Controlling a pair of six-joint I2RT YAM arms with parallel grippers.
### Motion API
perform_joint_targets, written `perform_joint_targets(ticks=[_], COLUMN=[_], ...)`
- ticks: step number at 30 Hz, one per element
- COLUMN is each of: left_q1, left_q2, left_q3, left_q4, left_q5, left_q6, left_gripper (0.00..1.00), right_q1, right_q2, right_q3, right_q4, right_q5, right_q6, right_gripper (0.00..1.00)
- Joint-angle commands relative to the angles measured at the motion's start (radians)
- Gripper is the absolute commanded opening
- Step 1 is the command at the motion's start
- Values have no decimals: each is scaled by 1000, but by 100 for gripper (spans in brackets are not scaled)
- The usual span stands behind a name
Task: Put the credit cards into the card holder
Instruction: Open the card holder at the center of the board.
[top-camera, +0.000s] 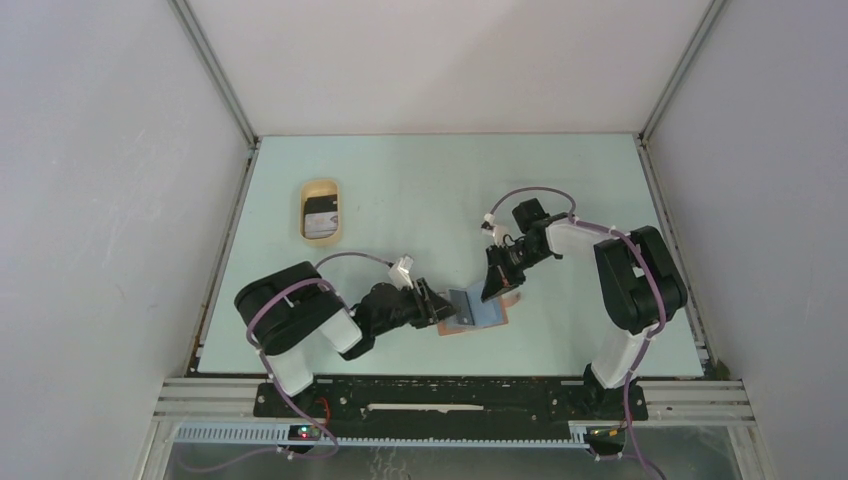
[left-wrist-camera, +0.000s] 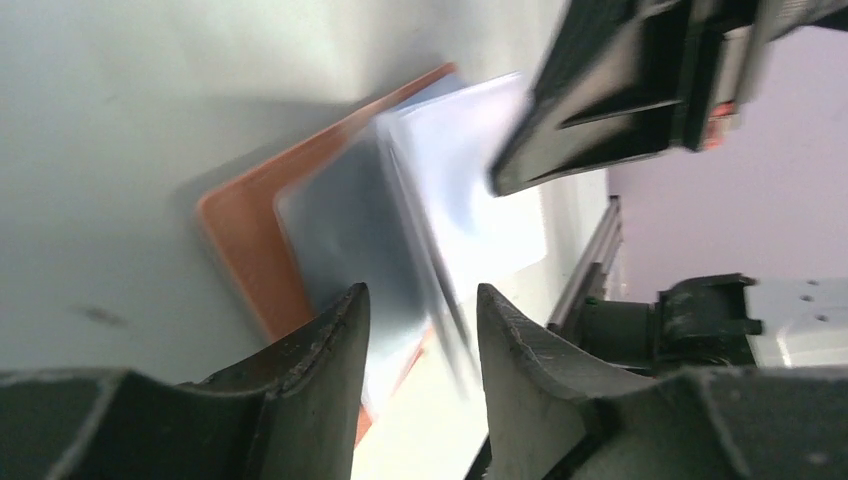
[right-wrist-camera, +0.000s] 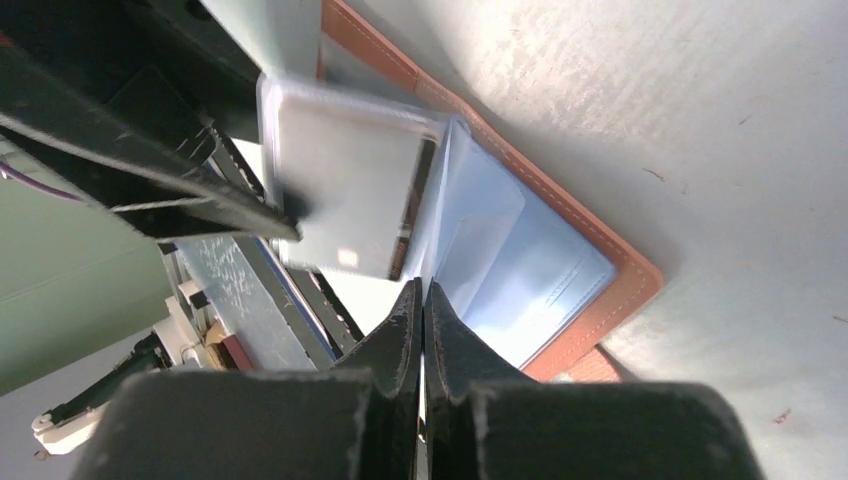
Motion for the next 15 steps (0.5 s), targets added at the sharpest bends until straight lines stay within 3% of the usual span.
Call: perform_joint_targets(ticks=[1,8,15], left_q1=[8,8,6], left_q2=[-20,-109,-213], left_q3=[-15,-9,0], left_q4=[-164,-331,-469], left_q5=[-48,-116,-166], left_q6=[10,46,107], left_gripper=[49,50,50], right_q1=[-13,-24,-25], right_q2=[-47,-40,-59], right_q3=[30,31,30], right_q4=[4,2,0], right_q5=[13,16,37], right_q6=[-17,-21,-35], right_gripper=[2,7,28])
